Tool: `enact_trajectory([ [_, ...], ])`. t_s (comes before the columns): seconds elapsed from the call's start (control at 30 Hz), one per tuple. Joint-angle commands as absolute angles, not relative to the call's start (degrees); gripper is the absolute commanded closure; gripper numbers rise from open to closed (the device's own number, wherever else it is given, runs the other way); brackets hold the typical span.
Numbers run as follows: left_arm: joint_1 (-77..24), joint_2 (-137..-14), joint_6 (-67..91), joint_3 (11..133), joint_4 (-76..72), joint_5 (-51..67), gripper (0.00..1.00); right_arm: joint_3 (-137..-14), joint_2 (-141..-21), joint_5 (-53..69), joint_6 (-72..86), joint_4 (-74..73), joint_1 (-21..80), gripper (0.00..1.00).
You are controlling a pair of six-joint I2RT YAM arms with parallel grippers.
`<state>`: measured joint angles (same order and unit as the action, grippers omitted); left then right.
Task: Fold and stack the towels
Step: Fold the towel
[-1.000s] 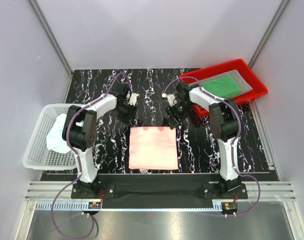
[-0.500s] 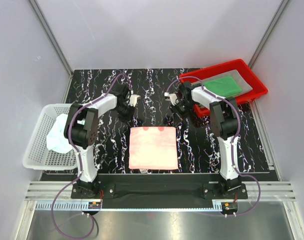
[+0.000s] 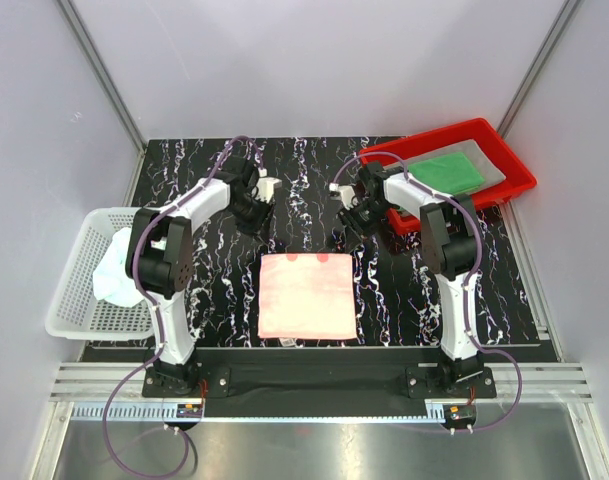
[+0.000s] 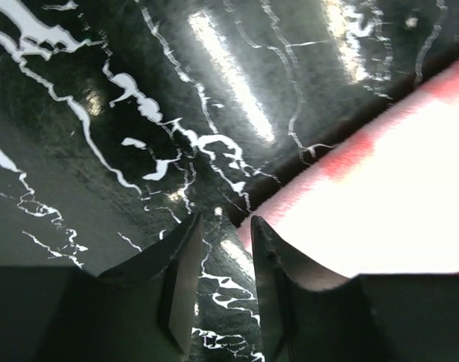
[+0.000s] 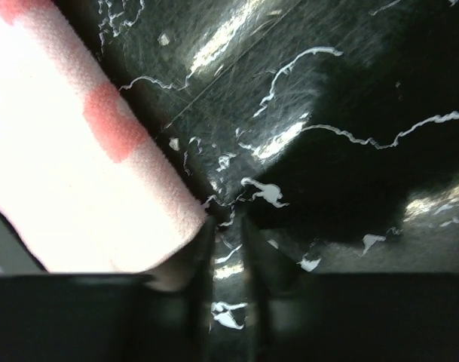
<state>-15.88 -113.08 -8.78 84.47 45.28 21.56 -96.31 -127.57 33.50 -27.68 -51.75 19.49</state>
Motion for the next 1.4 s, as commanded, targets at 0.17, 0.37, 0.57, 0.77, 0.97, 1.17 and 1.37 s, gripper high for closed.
enact_trajectory([
  [0.17,-16.3,-113.2,-13.5,85.0,47.4,28.6,0.58,-98.0,-124.9,36.0,-29.4,-53.3,19.6,0.53],
  [0.37,-16.3,-115.1,-14.2,83.9,47.3,28.0,0.58,-98.4,-126.4,38.1,-30.8,-55.2,19.6,0.5],
  [0.57,-16.6,-117.2,-14.5,83.1,46.8,27.0,0.62,-96.9,-127.1,39.2,-31.6,-54.9,19.6,0.53],
  [0.77,-16.7,-117.0,-14.7,82.1,46.8,26.5,0.65,-95.1,-127.8,38.1,-31.4,-54.0,20.0,0.56],
  [0.97,-17.2,-117.2,-14.1,80.9,45.8,24.5,0.69,-94.2,-129.4,36.0,-30.8,-52.7,20.8,0.59],
  [1.17,-17.8,-117.2,-13.4,80.7,45.1,21.4,0.87,-94.2,-129.2,35.3,-30.6,-52.7,21.4,0.7],
  [1.37,-17.8,-116.1,-12.5,81.6,44.9,19.8,1.0,-94.7,-127.8,32.9,-29.6,-51.6,21.5,1.0],
])
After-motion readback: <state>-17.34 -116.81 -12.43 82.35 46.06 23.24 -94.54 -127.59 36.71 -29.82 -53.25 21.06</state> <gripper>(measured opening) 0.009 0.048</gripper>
